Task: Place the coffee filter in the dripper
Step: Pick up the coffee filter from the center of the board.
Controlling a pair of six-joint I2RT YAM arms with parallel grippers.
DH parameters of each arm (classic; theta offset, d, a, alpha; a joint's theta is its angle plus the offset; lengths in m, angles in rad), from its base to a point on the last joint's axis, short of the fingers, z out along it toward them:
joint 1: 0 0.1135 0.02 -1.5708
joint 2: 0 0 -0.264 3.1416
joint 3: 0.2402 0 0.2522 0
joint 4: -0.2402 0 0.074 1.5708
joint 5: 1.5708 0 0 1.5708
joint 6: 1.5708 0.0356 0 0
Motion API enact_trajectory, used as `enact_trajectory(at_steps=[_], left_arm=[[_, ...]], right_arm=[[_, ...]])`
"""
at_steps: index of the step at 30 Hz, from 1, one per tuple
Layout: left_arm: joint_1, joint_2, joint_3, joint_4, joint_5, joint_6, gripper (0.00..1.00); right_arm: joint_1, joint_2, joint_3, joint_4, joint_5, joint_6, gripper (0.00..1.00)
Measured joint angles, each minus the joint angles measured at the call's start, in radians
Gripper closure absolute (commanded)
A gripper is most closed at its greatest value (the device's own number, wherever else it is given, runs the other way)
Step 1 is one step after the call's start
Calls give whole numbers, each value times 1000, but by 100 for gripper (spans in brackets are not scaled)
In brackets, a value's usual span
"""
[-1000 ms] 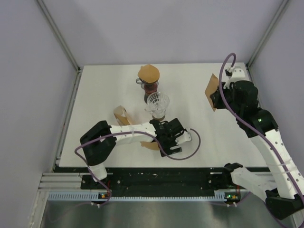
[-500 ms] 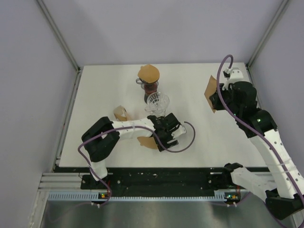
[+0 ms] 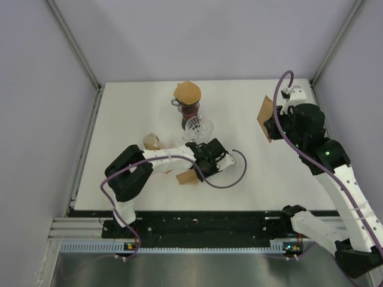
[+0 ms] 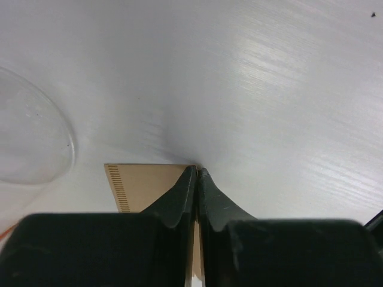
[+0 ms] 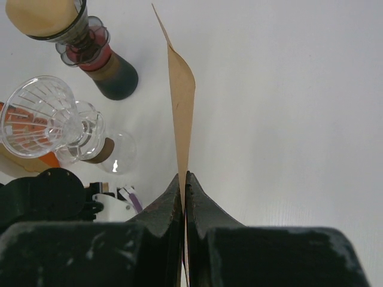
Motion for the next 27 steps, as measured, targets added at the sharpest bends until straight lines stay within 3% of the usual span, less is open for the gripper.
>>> enact_trajectory(at_steps=[7,13,22,27], left_arm=[[14,2,13,-23,33,1,100],[27,-29,72,-190,190,-30,100],[257,-385,156,-372,466,-35,100],[348,-506,187,-476,603,-40,100]], right_arm=[[0,-21,0,0,-3,-8,100],[0,-29,0,0,-5,-11,100],[0,-34,0,0,-8,-10,100],[0,-34,0,0,-13,-10,100]])
